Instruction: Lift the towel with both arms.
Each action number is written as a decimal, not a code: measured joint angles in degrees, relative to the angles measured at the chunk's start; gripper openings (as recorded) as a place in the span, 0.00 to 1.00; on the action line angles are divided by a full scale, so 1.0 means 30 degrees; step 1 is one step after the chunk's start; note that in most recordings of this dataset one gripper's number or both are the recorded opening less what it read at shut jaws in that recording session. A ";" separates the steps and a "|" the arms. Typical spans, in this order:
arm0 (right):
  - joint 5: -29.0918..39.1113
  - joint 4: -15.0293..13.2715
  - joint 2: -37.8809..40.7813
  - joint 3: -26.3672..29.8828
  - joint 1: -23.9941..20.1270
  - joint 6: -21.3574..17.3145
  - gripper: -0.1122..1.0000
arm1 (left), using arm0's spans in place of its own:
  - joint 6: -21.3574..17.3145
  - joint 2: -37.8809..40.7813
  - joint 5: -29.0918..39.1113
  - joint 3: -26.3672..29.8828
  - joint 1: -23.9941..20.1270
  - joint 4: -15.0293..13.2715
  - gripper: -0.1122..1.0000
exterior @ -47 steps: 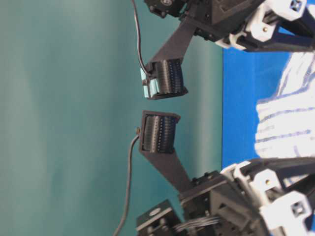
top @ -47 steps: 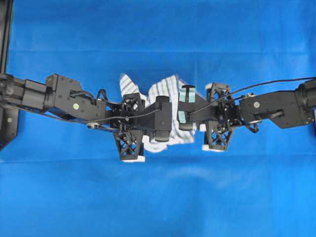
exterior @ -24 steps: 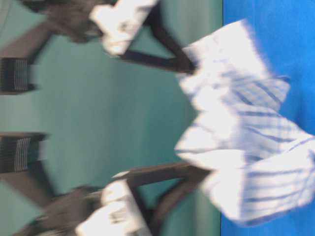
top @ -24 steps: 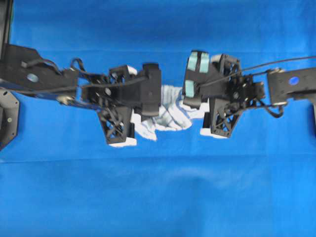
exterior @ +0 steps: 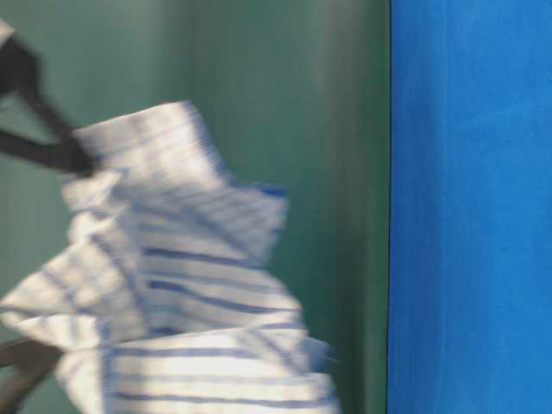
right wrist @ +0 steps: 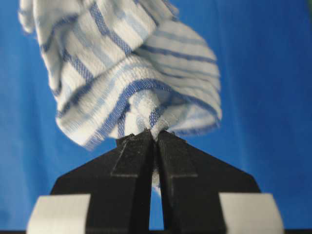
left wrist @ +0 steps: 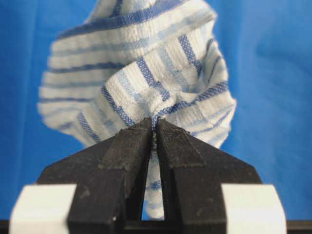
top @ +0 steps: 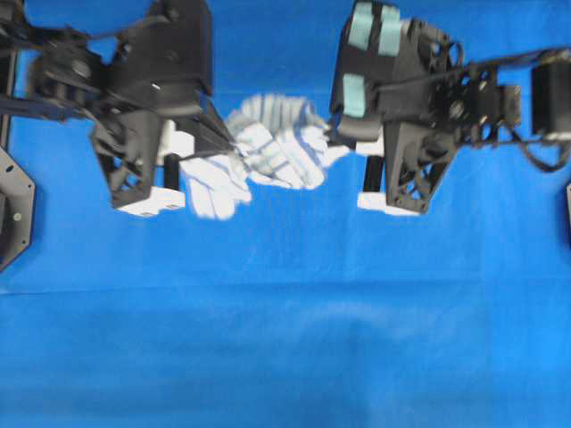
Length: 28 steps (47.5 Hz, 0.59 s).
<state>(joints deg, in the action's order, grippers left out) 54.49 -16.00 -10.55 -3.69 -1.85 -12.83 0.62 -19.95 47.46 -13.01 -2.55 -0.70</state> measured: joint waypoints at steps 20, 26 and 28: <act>0.2695 0.0000 0.0000 0.4219 -0.0059 0.0615 0.13 | -0.0410 -0.0381 0.2578 0.3604 0.0000 0.0029 0.13; 0.3281 0.0000 0.0000 0.4658 -0.0205 0.0615 0.13 | -0.0439 -0.0381 0.2813 0.4219 0.0000 0.0029 0.13; 0.3311 0.0000 0.0000 0.4688 -0.0234 0.0615 0.13 | -0.0439 -0.0381 0.2842 0.4365 0.0000 0.0029 0.13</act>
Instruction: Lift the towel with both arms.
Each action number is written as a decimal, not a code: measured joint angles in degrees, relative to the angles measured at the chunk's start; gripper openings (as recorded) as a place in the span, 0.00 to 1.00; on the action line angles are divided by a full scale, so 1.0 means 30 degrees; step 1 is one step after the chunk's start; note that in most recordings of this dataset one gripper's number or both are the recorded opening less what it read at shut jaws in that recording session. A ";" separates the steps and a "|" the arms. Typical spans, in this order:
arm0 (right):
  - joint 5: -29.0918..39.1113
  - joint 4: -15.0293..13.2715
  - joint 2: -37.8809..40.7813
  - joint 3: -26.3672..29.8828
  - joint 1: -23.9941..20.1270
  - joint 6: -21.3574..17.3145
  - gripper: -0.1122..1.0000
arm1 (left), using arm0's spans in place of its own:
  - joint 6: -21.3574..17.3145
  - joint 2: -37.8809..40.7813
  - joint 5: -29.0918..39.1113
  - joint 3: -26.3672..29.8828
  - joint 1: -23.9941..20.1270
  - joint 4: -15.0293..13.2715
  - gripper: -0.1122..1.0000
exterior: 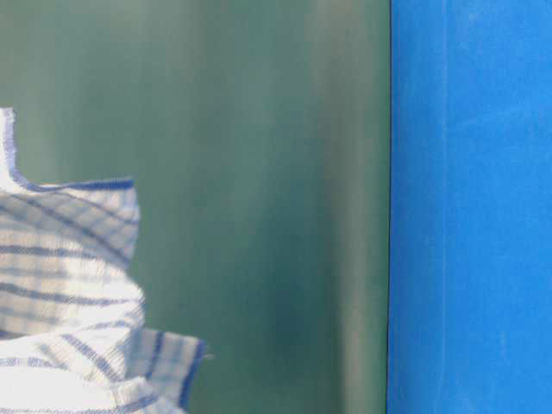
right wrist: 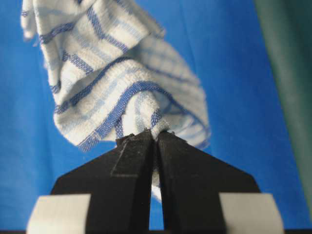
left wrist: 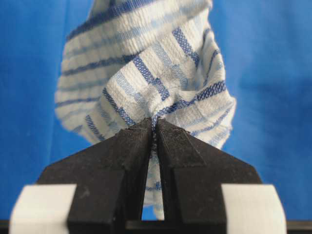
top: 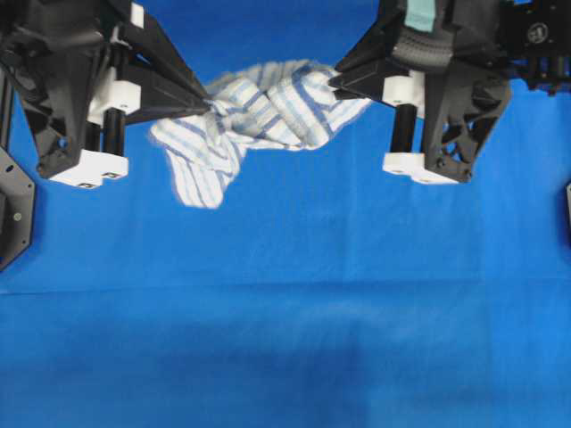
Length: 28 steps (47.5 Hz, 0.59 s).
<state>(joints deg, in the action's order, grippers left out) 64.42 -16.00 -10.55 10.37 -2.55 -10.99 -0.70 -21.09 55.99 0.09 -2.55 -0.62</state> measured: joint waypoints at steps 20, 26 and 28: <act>0.0352 0.0029 0.0000 0.0000 -0.0117 0.0000 0.13 | -0.0059 0.0234 -0.0117 0.0176 0.0059 -0.0029 0.13; 0.0352 0.0059 0.0000 0.0000 -0.0088 0.0000 0.14 | -0.0059 0.0234 -0.0293 0.0176 0.0059 0.0000 0.15; 0.0322 0.0029 0.0000 0.0000 -0.0117 0.0000 0.16 | -0.0059 0.0234 -0.0352 0.0176 0.0059 0.0000 0.19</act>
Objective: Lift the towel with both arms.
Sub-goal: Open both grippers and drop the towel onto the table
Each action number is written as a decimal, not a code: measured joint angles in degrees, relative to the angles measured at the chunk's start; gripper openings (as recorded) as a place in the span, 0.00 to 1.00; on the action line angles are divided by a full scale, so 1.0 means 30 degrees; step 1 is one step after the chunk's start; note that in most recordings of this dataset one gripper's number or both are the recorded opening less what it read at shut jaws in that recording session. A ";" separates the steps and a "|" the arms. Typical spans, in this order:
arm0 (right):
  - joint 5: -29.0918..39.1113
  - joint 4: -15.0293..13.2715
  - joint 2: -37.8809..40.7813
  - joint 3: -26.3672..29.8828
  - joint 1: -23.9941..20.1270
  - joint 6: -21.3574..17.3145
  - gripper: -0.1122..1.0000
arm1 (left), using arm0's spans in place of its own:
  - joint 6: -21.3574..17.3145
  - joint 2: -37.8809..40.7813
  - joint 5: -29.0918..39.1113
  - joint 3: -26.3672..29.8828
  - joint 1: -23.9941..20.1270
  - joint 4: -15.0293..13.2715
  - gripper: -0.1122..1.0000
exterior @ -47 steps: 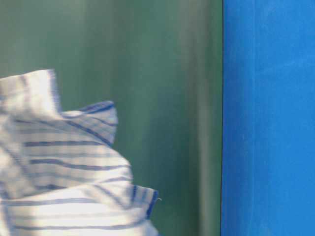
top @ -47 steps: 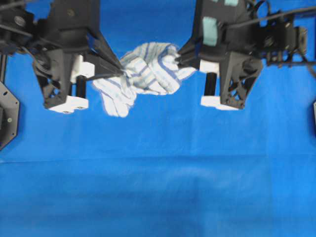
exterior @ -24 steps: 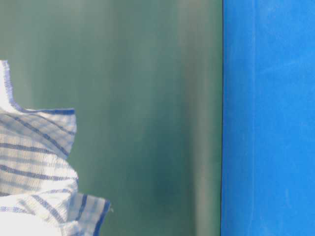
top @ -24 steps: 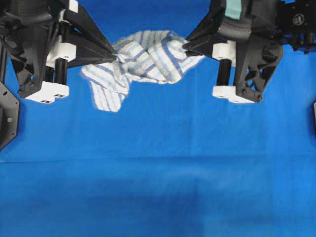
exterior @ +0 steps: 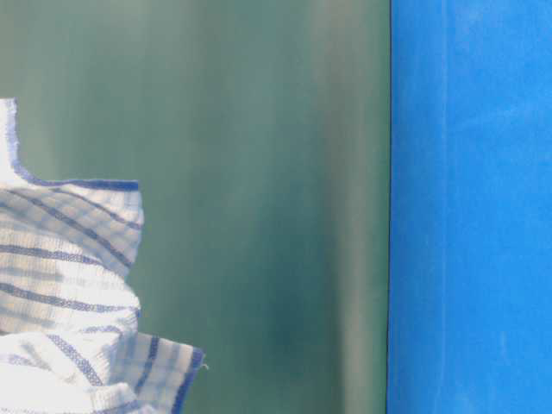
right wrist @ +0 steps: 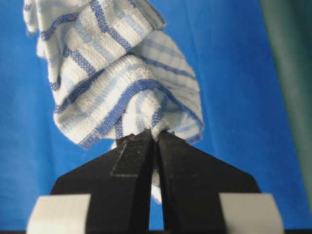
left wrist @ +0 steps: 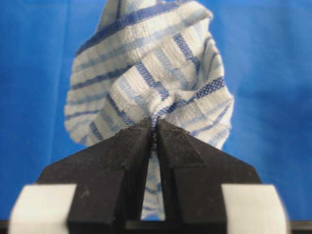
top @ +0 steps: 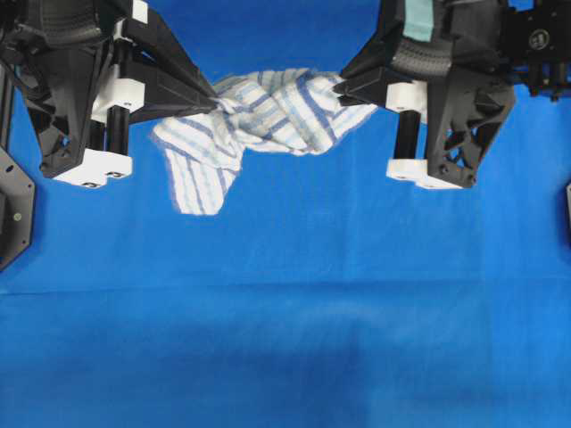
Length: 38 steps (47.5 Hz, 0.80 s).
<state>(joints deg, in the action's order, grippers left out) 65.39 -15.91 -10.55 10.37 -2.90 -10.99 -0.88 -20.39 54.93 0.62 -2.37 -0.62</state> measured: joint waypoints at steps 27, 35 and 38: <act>-0.0029 -0.0029 0.0000 -0.0176 0.0000 -0.0205 0.69 | 0.0088 -0.0029 -0.0322 -0.0410 0.0029 0.0000 0.90; -0.0469 -0.0059 0.0029 -0.1523 0.0029 -0.0410 0.69 | 0.0176 0.0000 -0.1201 -0.1992 0.0029 0.0000 0.90; -0.0938 -0.0059 0.0000 -0.2285 0.0000 -0.0557 0.69 | 0.0088 0.0059 -0.1934 -0.2959 0.0029 0.0000 0.90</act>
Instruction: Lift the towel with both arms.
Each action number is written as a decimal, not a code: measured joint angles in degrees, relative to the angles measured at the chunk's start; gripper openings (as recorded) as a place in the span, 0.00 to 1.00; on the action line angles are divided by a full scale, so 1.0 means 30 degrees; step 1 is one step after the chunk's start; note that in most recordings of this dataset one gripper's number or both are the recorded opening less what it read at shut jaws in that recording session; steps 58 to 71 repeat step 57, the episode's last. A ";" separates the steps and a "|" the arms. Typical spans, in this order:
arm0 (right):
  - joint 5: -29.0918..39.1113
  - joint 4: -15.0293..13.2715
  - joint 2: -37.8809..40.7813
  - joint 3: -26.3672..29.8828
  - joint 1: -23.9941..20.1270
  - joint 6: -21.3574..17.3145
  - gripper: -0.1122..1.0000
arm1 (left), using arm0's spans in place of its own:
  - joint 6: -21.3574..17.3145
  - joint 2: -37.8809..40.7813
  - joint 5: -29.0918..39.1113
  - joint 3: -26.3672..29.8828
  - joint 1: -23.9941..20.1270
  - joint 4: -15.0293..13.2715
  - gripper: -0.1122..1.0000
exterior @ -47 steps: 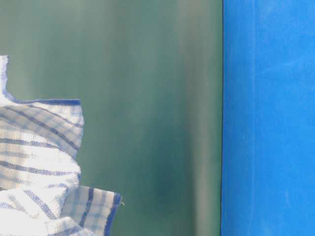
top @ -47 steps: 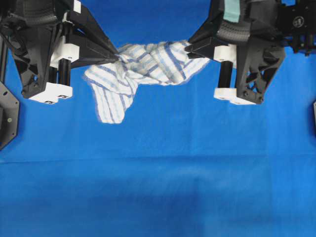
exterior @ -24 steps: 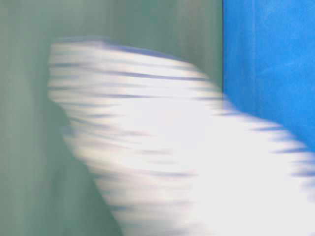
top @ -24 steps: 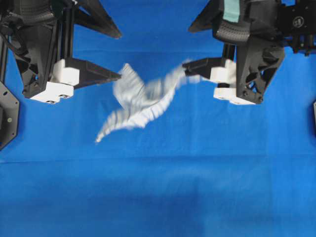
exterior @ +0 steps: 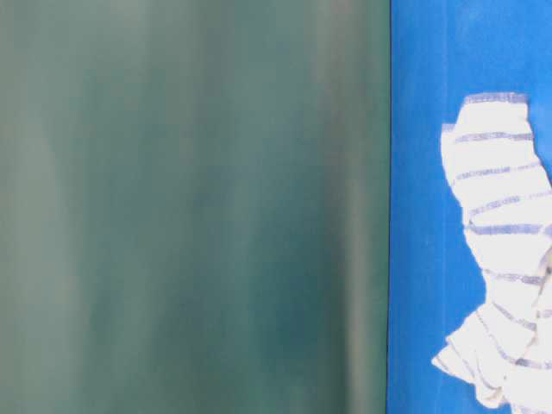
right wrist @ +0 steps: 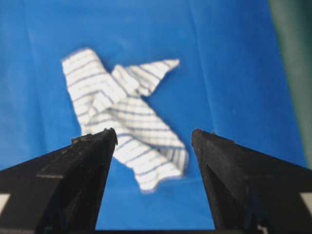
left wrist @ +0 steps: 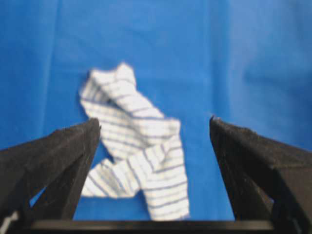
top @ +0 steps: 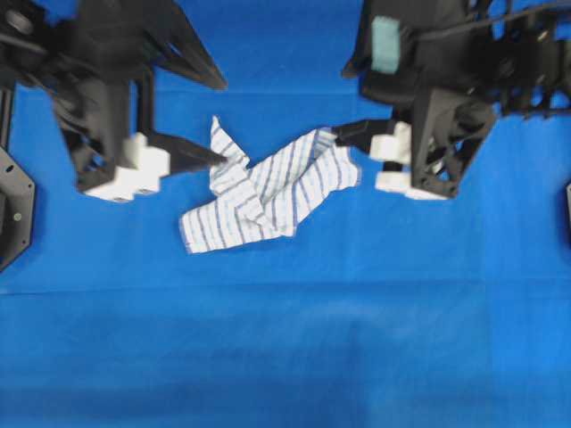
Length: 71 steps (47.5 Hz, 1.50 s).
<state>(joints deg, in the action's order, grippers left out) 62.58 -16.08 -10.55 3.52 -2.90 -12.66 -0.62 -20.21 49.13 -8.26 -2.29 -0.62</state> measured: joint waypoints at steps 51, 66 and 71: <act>-1.2803 0.0000 0.2900 -1.2305 0.0674 -0.2256 0.69 | 0.0205 0.4102 -1.3506 -1.1572 0.0410 -0.0117 0.90; -1.3477 0.0000 0.3838 -1.2363 0.0879 -0.2256 0.69 | 0.0234 0.5332 -1.4238 -1.1719 0.0557 -0.0117 0.90; -1.3477 0.0000 0.3838 -1.2363 0.0879 -0.2256 0.69 | 0.0234 0.5332 -1.4238 -1.1719 0.0557 -0.0117 0.90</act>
